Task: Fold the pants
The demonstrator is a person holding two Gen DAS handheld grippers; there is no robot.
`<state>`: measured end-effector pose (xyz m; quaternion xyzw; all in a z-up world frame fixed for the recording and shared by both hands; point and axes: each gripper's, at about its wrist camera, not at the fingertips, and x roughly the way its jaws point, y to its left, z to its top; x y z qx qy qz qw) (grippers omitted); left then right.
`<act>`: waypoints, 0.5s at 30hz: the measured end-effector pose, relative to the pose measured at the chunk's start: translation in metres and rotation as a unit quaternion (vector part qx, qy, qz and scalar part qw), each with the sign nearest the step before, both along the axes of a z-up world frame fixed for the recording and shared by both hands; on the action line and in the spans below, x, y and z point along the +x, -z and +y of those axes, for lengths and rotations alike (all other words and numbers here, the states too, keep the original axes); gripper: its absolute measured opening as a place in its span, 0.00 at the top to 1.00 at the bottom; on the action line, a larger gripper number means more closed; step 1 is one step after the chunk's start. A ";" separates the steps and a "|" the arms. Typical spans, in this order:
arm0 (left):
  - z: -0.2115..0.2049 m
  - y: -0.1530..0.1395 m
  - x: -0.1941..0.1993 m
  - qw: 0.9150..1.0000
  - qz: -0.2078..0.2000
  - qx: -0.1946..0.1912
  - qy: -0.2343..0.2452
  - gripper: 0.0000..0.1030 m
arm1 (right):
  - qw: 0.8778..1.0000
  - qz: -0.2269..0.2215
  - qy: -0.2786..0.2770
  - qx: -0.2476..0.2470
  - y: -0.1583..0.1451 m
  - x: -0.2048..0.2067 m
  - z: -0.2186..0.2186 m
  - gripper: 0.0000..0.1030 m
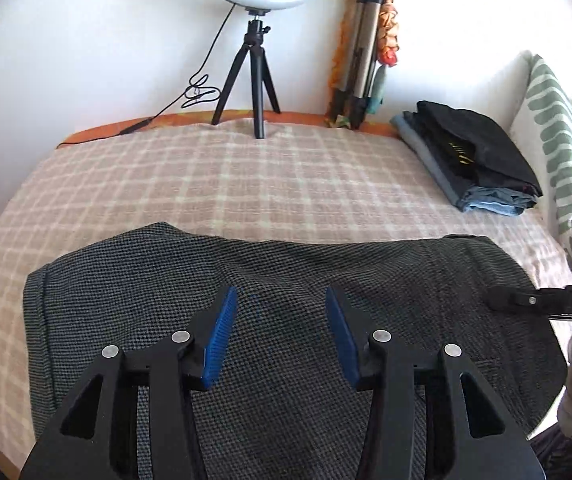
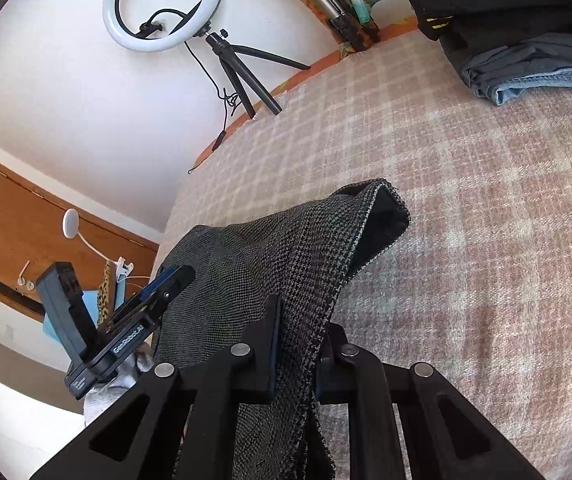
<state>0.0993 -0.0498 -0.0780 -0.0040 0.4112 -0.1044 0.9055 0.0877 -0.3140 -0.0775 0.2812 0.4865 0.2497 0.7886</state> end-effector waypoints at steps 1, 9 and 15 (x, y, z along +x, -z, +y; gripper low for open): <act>0.000 0.008 0.006 1.000 0.005 0.012 -0.008 0.56 | 1.000 -0.001 -0.001 -0.001 0.000 0.000 0.000 0.89; 0.002 0.046 0.018 0.998 0.030 0.041 -0.023 0.55 | 1.000 -0.017 -0.007 0.013 -0.012 -0.002 0.003 0.90; 0.008 0.020 -0.011 0.999 0.017 0.037 -0.019 0.55 | 0.999 -0.026 -0.007 0.037 -0.023 -0.002 0.008 0.91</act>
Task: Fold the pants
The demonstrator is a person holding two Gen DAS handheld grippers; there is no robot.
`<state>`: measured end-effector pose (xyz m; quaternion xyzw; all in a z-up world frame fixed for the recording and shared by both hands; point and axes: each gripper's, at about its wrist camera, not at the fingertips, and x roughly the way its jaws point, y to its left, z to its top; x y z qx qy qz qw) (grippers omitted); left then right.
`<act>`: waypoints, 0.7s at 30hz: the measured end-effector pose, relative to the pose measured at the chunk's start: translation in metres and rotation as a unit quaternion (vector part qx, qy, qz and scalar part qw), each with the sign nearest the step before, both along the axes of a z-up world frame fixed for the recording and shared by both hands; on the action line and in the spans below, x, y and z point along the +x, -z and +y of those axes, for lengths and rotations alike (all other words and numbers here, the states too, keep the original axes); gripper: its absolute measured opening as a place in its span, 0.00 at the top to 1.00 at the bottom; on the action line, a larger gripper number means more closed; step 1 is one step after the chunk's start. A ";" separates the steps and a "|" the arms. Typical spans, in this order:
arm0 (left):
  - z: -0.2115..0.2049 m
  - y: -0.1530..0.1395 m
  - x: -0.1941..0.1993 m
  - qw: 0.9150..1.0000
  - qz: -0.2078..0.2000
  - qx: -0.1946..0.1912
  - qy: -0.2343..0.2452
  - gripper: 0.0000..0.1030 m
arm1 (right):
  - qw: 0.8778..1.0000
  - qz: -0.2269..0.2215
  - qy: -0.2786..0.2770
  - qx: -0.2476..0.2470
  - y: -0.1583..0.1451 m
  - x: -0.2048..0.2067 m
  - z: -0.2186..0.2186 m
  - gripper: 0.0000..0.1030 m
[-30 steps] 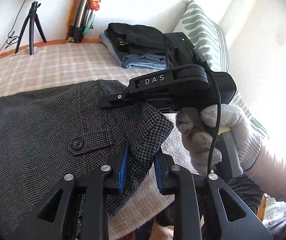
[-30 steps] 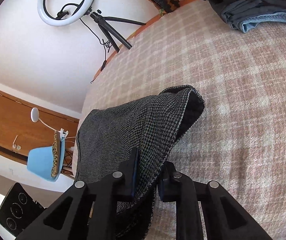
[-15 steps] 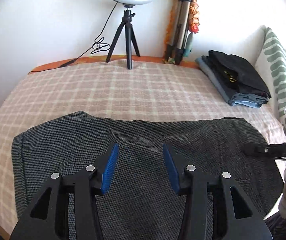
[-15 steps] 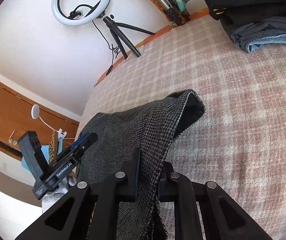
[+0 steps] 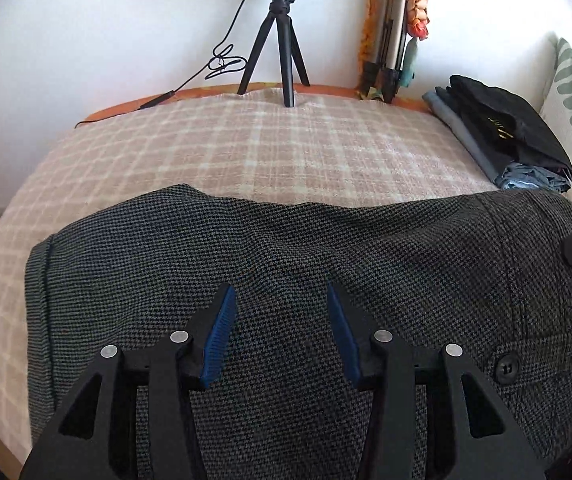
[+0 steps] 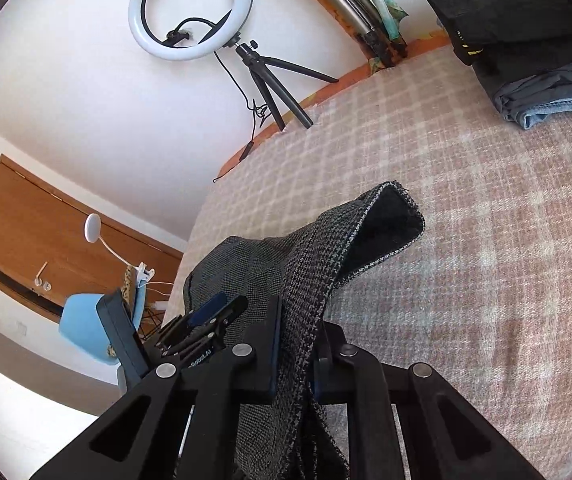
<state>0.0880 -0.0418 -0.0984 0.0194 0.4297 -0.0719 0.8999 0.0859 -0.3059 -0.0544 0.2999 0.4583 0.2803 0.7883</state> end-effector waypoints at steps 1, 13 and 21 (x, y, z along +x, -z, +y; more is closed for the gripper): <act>0.000 -0.003 -0.011 1.000 -0.005 0.006 0.006 0.55 | 1.000 0.000 0.000 0.005 -0.001 0.000 0.000 0.91; 0.004 0.015 -0.066 0.999 0.018 0.004 0.041 0.51 | 0.999 -0.028 -0.018 0.002 -0.032 -0.021 0.024 0.91; 0.059 -0.016 -0.091 1.000 -0.019 0.016 0.011 0.51 | 0.998 -0.048 -0.026 -0.009 -0.071 -0.015 0.059 0.93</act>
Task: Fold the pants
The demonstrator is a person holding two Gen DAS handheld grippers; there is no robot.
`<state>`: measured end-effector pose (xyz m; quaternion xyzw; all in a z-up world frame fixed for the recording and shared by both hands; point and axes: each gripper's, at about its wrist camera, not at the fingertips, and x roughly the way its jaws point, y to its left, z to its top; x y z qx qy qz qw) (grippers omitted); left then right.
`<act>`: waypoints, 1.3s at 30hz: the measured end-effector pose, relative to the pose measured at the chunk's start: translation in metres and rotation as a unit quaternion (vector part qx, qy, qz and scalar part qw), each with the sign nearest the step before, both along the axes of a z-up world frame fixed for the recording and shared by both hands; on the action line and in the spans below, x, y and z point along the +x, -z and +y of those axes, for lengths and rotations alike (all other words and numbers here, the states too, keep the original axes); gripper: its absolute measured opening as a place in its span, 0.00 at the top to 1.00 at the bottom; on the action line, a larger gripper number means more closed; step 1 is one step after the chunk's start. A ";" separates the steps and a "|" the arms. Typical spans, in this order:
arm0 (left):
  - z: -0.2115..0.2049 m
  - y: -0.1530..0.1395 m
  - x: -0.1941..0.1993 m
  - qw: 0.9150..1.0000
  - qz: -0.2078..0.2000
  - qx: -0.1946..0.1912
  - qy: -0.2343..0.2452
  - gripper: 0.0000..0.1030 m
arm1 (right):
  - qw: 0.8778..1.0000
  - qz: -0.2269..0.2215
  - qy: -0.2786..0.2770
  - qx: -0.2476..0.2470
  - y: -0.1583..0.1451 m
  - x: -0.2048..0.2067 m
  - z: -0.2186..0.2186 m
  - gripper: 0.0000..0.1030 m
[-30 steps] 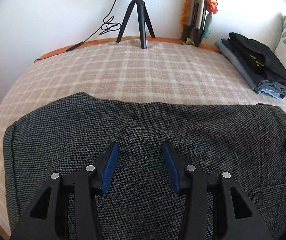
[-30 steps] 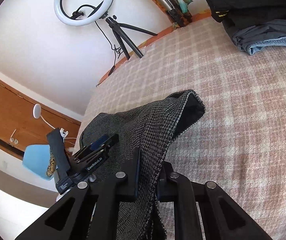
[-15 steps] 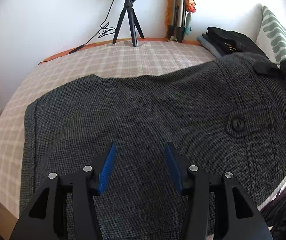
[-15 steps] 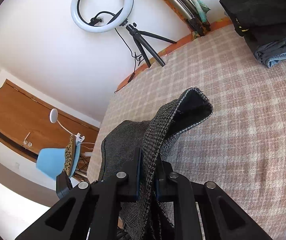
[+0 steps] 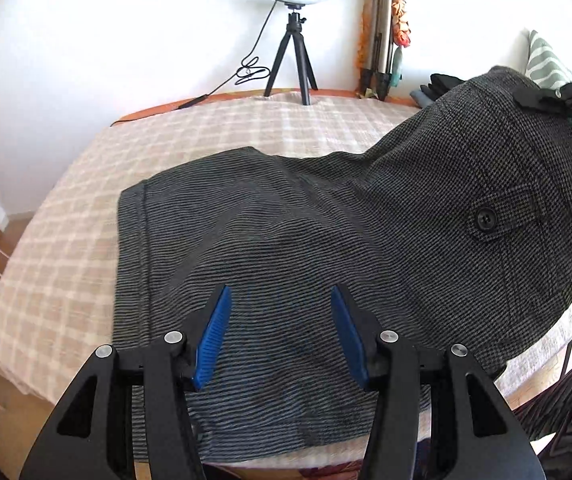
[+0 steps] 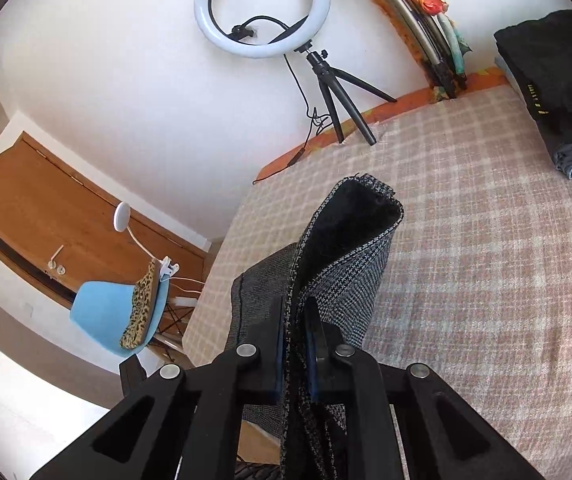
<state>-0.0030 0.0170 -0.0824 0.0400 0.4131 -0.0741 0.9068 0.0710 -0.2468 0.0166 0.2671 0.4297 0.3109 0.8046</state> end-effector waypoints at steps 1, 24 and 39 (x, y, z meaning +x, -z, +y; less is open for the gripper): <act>0.005 0.003 -0.002 1.000 0.007 0.005 0.004 0.51 | 1.000 -0.005 -0.004 -0.004 -0.006 0.001 0.007 0.94; 0.155 -0.030 -0.042 0.976 -0.064 -0.122 -0.168 0.51 | 0.982 0.016 -0.134 -0.131 0.048 0.034 0.276 0.97; 0.174 -0.032 -0.050 0.972 -0.082 -0.125 -0.179 0.51 | 0.969 0.007 -0.227 -0.097 0.061 0.029 0.302 0.54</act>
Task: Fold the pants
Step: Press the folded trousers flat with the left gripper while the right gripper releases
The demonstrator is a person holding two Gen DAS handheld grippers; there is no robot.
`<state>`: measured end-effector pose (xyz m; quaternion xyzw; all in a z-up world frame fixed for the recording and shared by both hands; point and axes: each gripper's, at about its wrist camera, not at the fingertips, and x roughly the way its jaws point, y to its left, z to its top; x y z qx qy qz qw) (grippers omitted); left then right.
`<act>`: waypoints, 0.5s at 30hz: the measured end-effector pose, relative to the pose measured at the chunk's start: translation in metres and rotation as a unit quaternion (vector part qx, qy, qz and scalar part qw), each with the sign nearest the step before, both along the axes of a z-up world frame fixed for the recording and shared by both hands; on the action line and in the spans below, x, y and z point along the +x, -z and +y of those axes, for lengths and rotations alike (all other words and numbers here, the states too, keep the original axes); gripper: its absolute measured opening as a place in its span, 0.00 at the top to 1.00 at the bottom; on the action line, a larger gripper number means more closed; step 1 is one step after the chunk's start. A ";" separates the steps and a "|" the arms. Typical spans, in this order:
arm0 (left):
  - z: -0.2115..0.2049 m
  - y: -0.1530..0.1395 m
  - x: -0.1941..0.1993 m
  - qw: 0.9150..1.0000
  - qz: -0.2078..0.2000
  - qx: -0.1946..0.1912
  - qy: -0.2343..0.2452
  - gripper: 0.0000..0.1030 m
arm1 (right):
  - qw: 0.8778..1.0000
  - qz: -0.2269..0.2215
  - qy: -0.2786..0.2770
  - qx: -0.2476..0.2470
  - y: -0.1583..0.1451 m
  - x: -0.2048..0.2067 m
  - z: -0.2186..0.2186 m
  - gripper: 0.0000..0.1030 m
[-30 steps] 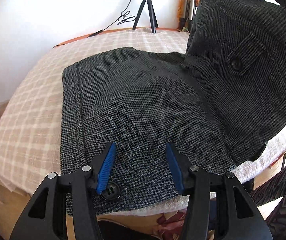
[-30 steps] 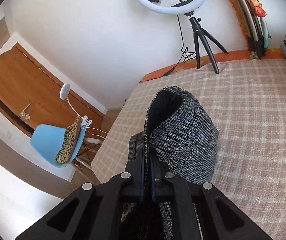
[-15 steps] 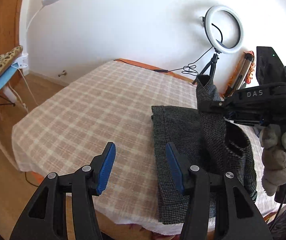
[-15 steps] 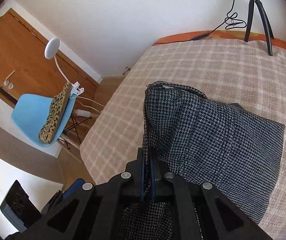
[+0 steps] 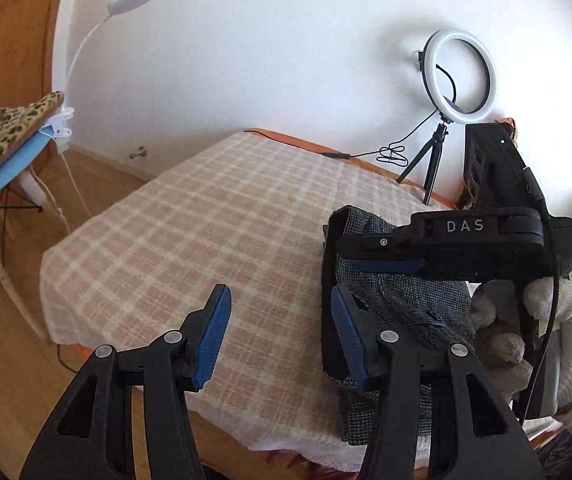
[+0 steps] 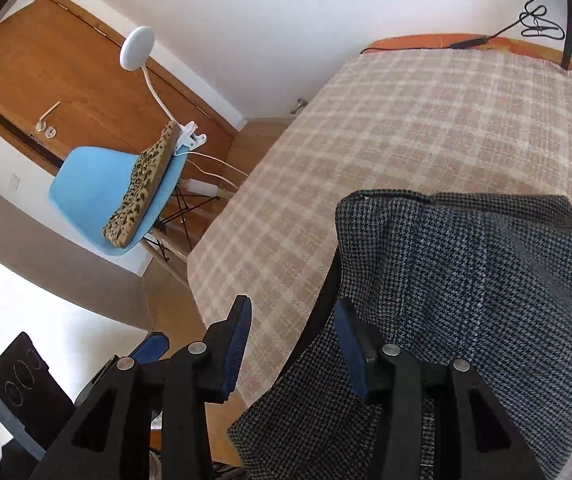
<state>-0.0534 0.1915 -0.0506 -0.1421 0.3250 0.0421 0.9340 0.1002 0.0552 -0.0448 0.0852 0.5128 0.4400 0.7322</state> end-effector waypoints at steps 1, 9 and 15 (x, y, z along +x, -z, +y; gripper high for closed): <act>-0.003 -0.001 0.001 1.000 -0.002 0.000 0.004 0.51 | 1.000 -0.014 0.000 -0.002 -0.007 -0.002 -0.007 0.54; -0.062 -0.011 0.019 0.994 -0.007 0.029 0.105 0.50 | 0.986 -0.125 0.074 -0.085 -0.026 0.005 -0.085 0.53; -0.094 0.015 0.044 0.984 0.052 0.035 0.169 0.50 | 0.984 -0.105 0.096 -0.109 -0.002 0.036 -0.111 0.53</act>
